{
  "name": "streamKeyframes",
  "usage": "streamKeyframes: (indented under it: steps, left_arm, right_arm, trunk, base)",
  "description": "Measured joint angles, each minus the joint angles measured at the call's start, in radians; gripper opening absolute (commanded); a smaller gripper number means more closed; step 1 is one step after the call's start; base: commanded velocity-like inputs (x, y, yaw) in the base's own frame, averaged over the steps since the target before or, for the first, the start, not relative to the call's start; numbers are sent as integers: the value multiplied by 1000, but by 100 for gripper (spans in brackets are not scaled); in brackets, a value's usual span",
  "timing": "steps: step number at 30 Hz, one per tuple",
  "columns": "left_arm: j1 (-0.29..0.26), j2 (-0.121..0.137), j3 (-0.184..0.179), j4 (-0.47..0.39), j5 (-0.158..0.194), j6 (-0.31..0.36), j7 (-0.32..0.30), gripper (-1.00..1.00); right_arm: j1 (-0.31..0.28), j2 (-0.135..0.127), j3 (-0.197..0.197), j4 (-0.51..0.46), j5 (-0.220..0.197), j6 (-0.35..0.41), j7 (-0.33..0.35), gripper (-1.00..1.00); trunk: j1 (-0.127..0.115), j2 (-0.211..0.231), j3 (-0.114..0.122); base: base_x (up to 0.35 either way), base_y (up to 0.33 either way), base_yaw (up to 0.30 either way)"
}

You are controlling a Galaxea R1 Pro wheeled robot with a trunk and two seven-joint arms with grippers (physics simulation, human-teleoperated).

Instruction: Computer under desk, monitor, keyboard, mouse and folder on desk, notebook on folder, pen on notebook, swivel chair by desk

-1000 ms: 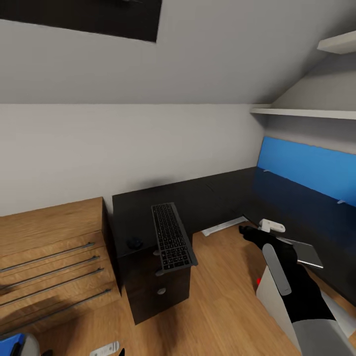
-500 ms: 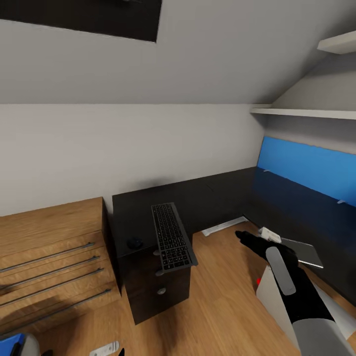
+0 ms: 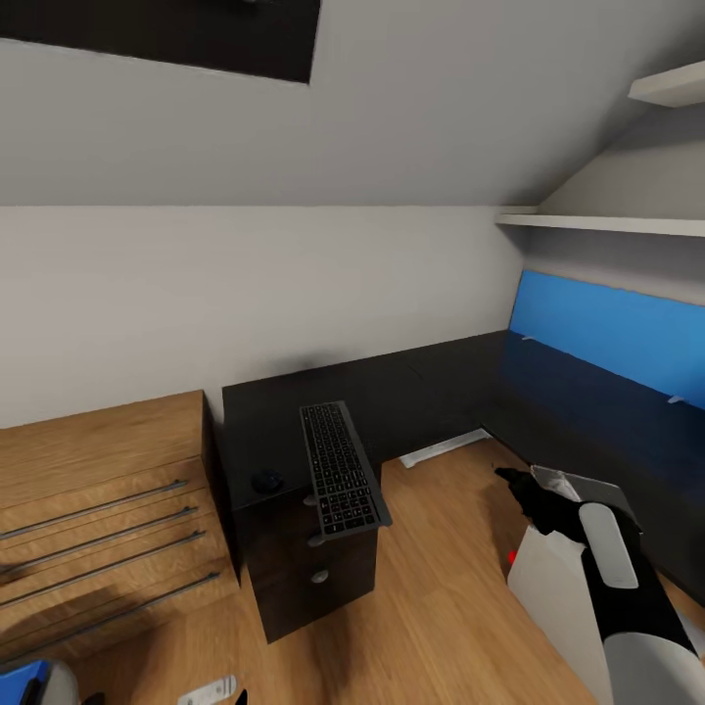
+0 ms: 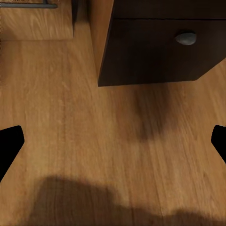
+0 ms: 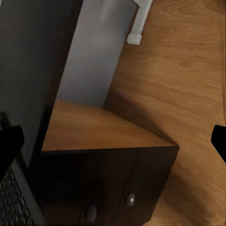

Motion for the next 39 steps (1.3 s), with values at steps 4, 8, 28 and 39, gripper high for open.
streamKeyframes:
  steps: [4, 8, 28, 39]
  left_arm:
    - [0, 2, 4, -5, 0, -1, 0, 100]
    - [0, 2, 4, -6, 0, -1, 0, 100]
    - [0, -1, -1, -16, 0, -32, 0, 100]
    - [0, -1, -1, -16, 0, -34, 0, 100]
  right_arm:
    - [4, 0, -44, 96, -6, 4, 7, 100]
    - [5, -1, -50, 132, -7, 3, 36, 100]
    - [5, -4, -58, 216, -3, -42, 149, 100]
    - [6, 1, -55, 249, -2, -82, 154, 100]
  trunk:
    - [0, 0, 0]
    - [0, 0, 3]
    - [0, 0, 14]
    - [0, 0, 16]
  base:
    - [0, 0, -77]
    - [0, 0, -206]
    - [0, 0, -264]
    - [0, 0, -163]
